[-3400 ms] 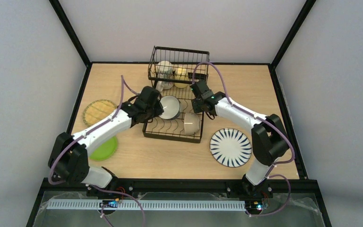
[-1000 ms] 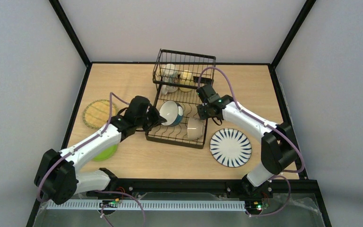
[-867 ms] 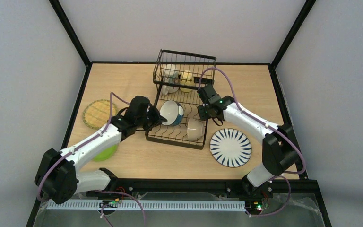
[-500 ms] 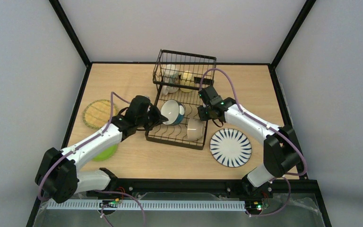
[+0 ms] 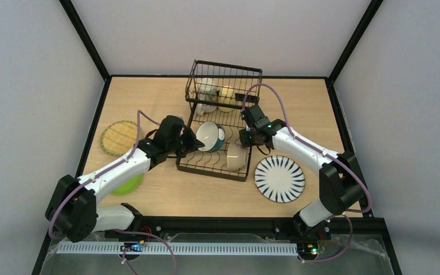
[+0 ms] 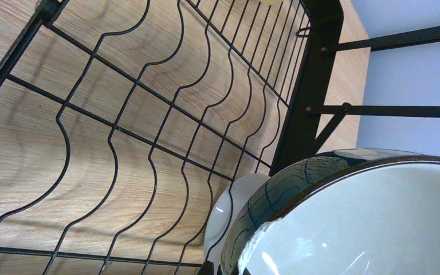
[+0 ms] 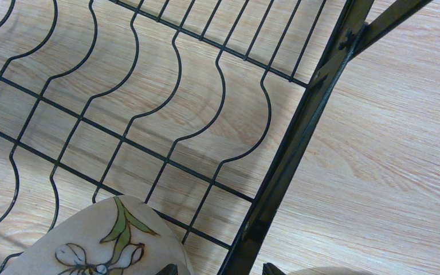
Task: Load the mixed dishes into the dish rack
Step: Move the dish rack to the center of the board.
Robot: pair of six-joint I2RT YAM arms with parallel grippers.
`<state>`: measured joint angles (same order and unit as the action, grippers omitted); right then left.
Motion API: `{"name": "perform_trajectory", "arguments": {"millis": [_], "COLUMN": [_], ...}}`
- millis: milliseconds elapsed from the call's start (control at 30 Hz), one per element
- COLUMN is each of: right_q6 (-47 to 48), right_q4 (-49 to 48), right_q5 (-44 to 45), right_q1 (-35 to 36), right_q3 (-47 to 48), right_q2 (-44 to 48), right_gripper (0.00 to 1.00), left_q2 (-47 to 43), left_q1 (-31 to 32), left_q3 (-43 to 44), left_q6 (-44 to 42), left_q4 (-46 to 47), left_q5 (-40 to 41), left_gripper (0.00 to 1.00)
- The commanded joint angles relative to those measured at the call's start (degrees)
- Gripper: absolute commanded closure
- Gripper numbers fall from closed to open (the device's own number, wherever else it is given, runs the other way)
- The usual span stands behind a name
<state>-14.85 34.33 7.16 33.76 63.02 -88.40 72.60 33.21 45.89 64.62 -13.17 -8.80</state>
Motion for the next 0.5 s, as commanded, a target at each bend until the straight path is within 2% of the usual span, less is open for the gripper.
{"name": "perform_trajectory", "arguments": {"millis": [0,467], "right_q6": [-0.8,-5.0], "right_q4": [0.9,2.5], "right_q5": [-1.6,-0.6], "right_q1": [0.1,0.1], "right_q3": [-0.9,-6.2], "right_q2": [1.2,9.9], "right_gripper": [0.16,0.15], "left_q2": [1.2,2.3], "left_q1": [0.3,0.3], "left_q3": [1.7,2.6], "left_q6": [-0.5,-2.0], "left_q4": [4.7,4.3], "left_q5": [-1.6,-3.5], "left_gripper": [0.99,0.98]}}
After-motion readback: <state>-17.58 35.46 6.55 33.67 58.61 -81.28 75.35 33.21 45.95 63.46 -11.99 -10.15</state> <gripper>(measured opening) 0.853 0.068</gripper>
